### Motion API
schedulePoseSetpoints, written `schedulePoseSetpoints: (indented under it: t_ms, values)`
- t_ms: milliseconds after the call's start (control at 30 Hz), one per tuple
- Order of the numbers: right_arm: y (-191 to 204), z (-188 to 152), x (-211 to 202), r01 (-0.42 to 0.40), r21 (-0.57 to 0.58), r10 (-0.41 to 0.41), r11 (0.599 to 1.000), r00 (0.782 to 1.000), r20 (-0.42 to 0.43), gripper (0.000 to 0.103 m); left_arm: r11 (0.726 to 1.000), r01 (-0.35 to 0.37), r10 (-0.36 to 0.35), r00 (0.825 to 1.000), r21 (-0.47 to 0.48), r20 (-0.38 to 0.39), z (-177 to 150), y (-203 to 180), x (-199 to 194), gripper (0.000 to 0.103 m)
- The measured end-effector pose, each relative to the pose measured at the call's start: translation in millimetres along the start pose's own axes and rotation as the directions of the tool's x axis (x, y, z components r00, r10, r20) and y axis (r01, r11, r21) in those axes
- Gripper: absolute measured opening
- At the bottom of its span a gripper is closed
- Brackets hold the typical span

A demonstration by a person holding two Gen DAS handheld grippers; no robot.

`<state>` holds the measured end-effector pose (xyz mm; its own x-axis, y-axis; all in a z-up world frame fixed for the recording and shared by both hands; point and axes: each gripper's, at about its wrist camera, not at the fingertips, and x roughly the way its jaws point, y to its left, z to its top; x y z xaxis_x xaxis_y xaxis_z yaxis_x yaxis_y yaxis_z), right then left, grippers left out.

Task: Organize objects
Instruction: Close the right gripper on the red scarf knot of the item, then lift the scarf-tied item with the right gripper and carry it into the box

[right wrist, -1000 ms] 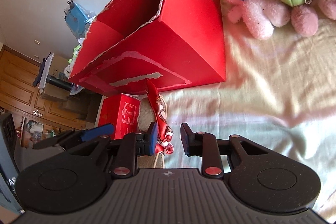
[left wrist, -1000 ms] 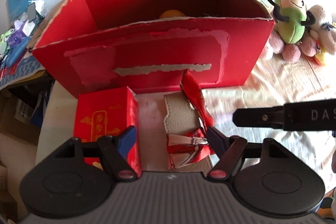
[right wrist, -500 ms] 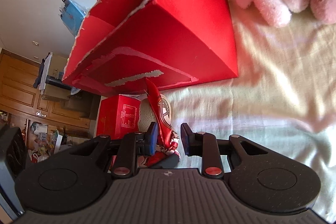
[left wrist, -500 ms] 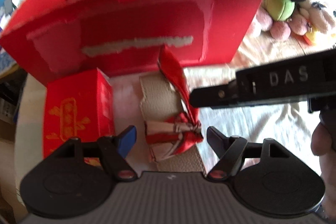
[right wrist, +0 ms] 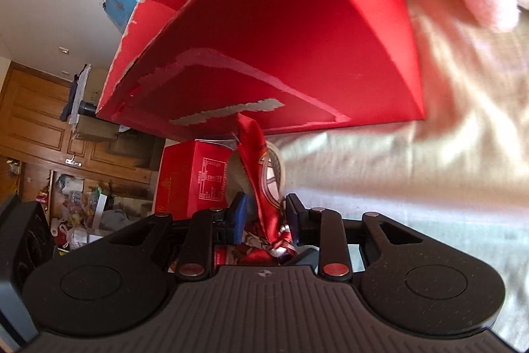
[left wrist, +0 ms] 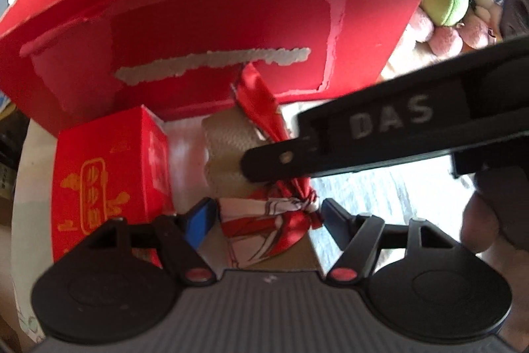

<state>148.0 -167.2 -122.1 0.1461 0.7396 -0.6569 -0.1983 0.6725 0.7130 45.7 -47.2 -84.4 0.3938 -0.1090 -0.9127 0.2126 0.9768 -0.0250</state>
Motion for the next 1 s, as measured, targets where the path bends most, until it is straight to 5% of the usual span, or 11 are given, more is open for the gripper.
schedulePoseSetpoints:
  t_ms: [433, 1000]
  values:
    - [1.8, -0.2, 2.7, 0.012, -0.047, -0.013, 0.999, 1.000, -0.022, 0.035, 1.000, 0.010, -0.010, 1.000, 0.025, 0.007, 5.8, -4.1, -5.3, 0.061]
    - [-29.9, -30.4, -86.6, 0.085, -0.004, -0.083, 0.996, 0.980, 0.179, 0.035, 0.981, 0.113, -0.129, 0.987, 0.160, 0.092, 30.8, -76.1, -33.3, 0.059]
